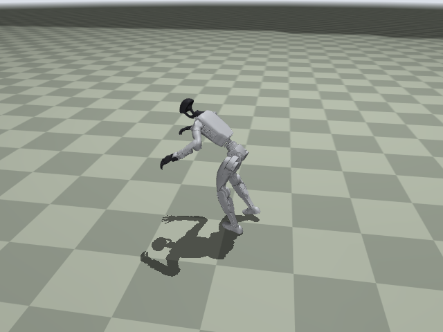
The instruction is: Dance
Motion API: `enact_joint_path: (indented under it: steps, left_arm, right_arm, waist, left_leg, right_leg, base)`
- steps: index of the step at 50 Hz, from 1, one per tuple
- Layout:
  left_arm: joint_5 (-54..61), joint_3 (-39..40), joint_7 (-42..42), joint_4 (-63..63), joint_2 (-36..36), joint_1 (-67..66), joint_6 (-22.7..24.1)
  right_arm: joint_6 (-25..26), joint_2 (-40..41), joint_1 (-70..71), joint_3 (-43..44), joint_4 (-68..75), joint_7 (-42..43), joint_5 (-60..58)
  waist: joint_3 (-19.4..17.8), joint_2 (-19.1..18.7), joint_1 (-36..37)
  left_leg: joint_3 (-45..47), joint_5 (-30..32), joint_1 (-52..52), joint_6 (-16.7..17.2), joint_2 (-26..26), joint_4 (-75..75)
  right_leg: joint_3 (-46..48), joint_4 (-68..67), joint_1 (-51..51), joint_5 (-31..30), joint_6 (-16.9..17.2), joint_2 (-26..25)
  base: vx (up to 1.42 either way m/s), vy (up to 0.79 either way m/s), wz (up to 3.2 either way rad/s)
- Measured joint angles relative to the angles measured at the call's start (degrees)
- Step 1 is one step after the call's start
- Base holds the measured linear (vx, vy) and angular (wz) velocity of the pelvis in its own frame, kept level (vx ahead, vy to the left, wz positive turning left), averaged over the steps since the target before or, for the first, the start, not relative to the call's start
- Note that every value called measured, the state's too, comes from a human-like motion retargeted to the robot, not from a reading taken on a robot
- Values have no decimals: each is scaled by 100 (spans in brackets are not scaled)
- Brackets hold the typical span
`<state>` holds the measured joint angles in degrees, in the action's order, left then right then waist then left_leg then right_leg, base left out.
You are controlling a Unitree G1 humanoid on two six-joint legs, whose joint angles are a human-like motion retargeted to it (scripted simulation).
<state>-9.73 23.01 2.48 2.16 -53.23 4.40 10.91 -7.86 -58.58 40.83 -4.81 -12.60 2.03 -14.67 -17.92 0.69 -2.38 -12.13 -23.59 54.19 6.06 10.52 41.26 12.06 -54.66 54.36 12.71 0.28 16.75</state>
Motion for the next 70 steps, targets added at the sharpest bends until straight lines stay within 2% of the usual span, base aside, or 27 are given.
enact_joint_path:
  steps: [17, 23, 28, 34, 40, 45, 50, 55, 60, 65, 67, 70]
  left_arm:
    - [77, 75, -362, -263, 495, -280, -50]
    - [343, -4, -343, -588, 542, -95, 50]
    - [633, -381, -388, -1045, 438, 417, 212]
    - [892, -1081, -605, -1720, -55, 1232, 330]
    - [1133, -1786, -826, -2345, -1104, 2258, 335]
    - [1377, -2530, -1001, -2517, -1815, 3185, 305]
    - [1526, -3387, -1177, -2270, -1979, 4071, 302]
    - [1336, -3827, -1227, -1775, -1653, 4447, 303]
    - [881, -4323, -1063, -771, -827, 4773, 214]
    - [223, -5030, -634, 864, 529, 5590, 43]
    - [7, -5284, -409, 1622, 1193, 6000, -50]
    - [-177, -5534, -157, 2634, 2089, 6523, -215]
  right_arm:
    - [58, -334, -653, 755, -319, -189, -336]
    - [-59, -414, -1053, 1119, -582, 2, -212]
    - [-182, -307, -1364, 1130, -844, 92, -7]
    - [-371, -414, -1467, 913, -1115, 51, 228]
    - [-535, -899, -1152, 621, -1482, -148, 489]
    - [-684, -960, -670, 87, -1689, -317, 721]
    - [-839, -263, 42, -742, -1486, -285, 1014]
    - [-955, 897, 473, -1419, -928, -94, 1188]
    - [-1010, 2124, 862, -2325, 103, 6, 1115]
    - [-1089, 3088, 1177, -3340, 1426, 76, 769]
    - [-1087, 3344, 1269, -3685, 1864, 107, 554]
    - [-1072, 3606, 1379, -4091, 2318, 137, 217]
  waist:
    - [-33, -276, -110]
    - [-168, -392, -133]
    - [-374, -509, -168]
    - [-715, -642, -289]
    - [-1108, -758, -495]
    - [-1160, -731, -654]
    - [-1122, -495, -854]
    - [-990, -89, -1097]
    - [-647, 267, -1332]
    - [-296, 370, -1559]
    - [-208, 337, -1605]
    - [-120, 271, -1645]
  left_leg:
    - [-126, -53, 53, -97, 312, 37]
    - [-176, -84, 189, -118, 450, 183]
    - [-174, -102, 395, -132, 565, 417]
    - [-72, -331, 835, -210, 655, 1108]
    - [169, -742, 1532, -232, 566, 2312]
    - [404, -959, 2071, -105, 192, 3220]
    - [591, -922, 2162, 131, -462, 3801]
    - [513, -434, 1921, 531, -1004, 4152]
    - [503, 558, 1565, 729, -1610, 4660]
    - [735, 1751, 1130, 623, -2384, 5236]
    - [835, 1786, 972, 456, -2695, 5379]
    - [941, 1526, 789, 314, -2968, 5545]
  right_leg:
    - [-130, -395, 112, 87, -42, 228]
    - [-174, -619, 234, 136, -74, 322]
    - [-310, -942, 479, 29, -94, 370]
    - [-667, -1660, 1028, -180, -83, 287]
    - [-1114, -2535, 1802, -147, -80, -105]
    - [-1217, -2887, 2310, 152, -215, -557]
    - [-1194, -2742, 2362, 218, -360, -1161]
    - [-1237, -2162, 2009, 216, -397, -1883]
    - [-1399, -1534, 1520, 195, -302, -2676]
    - [-1549, -985, 955, 137, -136, -3316]
    - [-1602, -753, 715, 99, -38, -3531]
    - [-1701, -517, 431, 153, 109, -3809]
  base:
    - [-1, 2, 21]
    - [-2, 3, 27]
    - [-2, 3, 18]
    - [-2, 1, -3]
    - [-5, -1, -37]
    - [1, -8, -95]
    - [10, -12, -159]
    - [16, -12, -190]
    - [12, -8, -192]
    - [4, -5, -143]
    - [0, -3, -96]
    - [-1, 0, -74]
